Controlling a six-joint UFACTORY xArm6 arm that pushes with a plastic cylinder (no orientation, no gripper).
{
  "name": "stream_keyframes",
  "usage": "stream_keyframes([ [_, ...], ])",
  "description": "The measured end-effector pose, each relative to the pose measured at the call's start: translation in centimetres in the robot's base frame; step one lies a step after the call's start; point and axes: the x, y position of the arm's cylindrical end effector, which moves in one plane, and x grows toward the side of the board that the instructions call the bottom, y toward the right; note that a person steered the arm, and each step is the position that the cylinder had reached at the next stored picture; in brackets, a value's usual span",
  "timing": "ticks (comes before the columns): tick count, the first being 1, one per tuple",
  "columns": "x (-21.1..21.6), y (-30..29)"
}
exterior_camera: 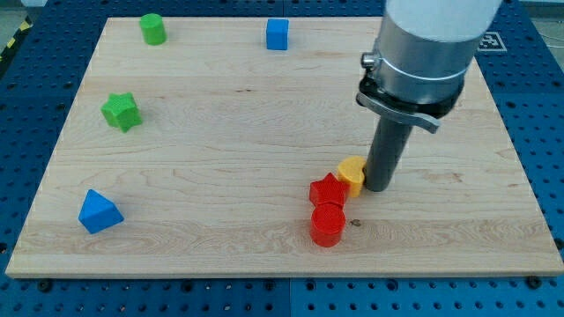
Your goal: Push the yellow heart to the top of the red star
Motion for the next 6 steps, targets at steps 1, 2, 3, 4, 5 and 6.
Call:
stream_keyframes([
  [1, -0.8, -0.5],
  [2, -1.3, -1.6],
  [3, -1.3, -1.6],
  [4, -3.7, 0.2],
  [5, -7.1, 2.3],
  [6, -9.4, 6.2],
])
